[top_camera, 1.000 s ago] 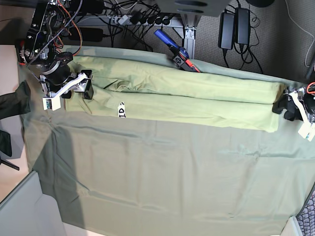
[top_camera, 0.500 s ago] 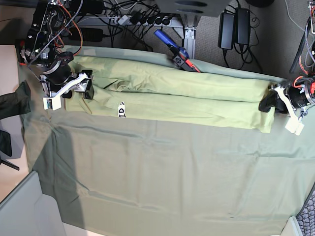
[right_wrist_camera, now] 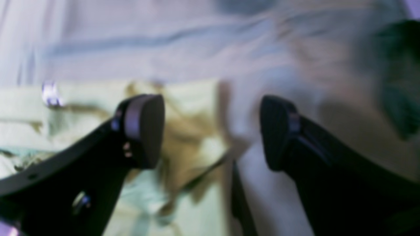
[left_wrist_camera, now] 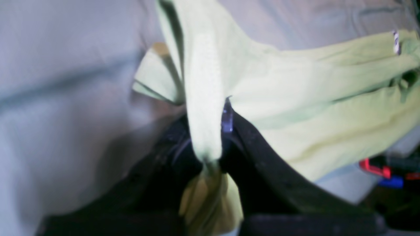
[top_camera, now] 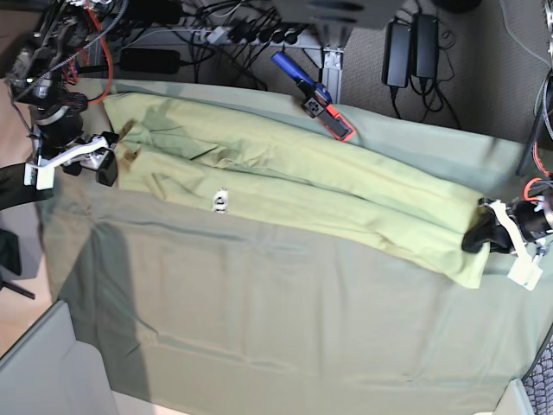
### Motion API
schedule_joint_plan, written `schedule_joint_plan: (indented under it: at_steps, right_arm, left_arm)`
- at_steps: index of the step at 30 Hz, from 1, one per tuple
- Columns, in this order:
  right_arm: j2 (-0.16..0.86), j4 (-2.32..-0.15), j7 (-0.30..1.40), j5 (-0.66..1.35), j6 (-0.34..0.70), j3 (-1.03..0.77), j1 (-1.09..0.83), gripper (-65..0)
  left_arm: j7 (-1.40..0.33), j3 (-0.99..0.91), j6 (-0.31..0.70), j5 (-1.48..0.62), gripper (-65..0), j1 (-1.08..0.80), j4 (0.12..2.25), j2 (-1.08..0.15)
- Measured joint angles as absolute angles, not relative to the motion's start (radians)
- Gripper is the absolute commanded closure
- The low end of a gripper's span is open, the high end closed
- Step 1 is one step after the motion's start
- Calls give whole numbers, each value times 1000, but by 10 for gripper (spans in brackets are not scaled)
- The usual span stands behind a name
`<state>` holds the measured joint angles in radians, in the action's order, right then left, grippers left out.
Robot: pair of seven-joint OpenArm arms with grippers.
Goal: Fold the T-shirt properly
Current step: 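Grasp the strip end with the left gripper and fold it toward the right gripper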
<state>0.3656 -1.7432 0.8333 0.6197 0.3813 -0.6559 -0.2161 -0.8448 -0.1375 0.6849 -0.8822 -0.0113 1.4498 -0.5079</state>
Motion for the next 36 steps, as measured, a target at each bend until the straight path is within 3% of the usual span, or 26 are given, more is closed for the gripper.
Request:
schedule_joint_plan:
  at_steps: [10,16,21,28,34,36]
  right_arm:
    - [363,-1744,839,628,381,-785,-216,-445]
    - [363,-1744,854,628,381,-784,-218,-445]
    - [361,-1744,854,629,381,-784,-219,-445]
    - [357,-1743,854,652,381,-784,-219,-445]
    - [357,-1743,854,648,381,-784,-219,-445]
    - [358,-1743,854,647,381,-784,-219,-445]
  left_arm:
    - [-689,66,693,-615,0,345,1109,-512]
    - [-738,104,693,-614,0,498,1019,-517]
    - [-924,104,689,-766,0,451,1206,-514]
    - [-934,147,690,-763,0,254,1620,-496]
    - [-933,333,691,-680,0,208,1741,-389]
    - [-897,391,694,-566,0,208,1731,-329]
